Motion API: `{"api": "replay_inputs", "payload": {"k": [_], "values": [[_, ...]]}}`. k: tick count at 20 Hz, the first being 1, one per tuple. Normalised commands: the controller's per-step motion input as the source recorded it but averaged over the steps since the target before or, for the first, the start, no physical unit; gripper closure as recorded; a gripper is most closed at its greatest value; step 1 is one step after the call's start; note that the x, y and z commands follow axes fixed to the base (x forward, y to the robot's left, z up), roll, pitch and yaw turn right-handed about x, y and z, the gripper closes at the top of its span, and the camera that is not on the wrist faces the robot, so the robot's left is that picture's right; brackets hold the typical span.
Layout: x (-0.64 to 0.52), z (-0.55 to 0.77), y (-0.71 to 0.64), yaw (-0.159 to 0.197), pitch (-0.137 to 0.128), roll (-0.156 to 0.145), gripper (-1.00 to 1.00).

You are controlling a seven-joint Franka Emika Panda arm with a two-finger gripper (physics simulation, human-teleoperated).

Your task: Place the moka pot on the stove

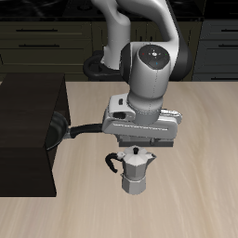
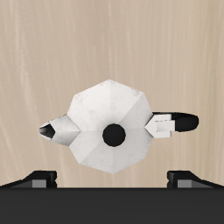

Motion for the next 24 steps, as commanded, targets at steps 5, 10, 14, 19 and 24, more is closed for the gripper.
{"api": "replay_inputs", "payload": {"k": [5,10,14,19,24], "values": [[0.01,-0.30,-0.03,0.012,0.018,-0.008,-1.00],[0.00,-0.27,0.00,0.010,0.021,-0.006,-1.00],[0.05,-0.16,-0.05,0.008,0.021,-0.021,-1.00],[0.04,-0.17,-0.06,0.034,0.010,0.005,-1.00],[0.02,-0.05,-0.14,0.001,-0.003,-0.024,1.00]]}}
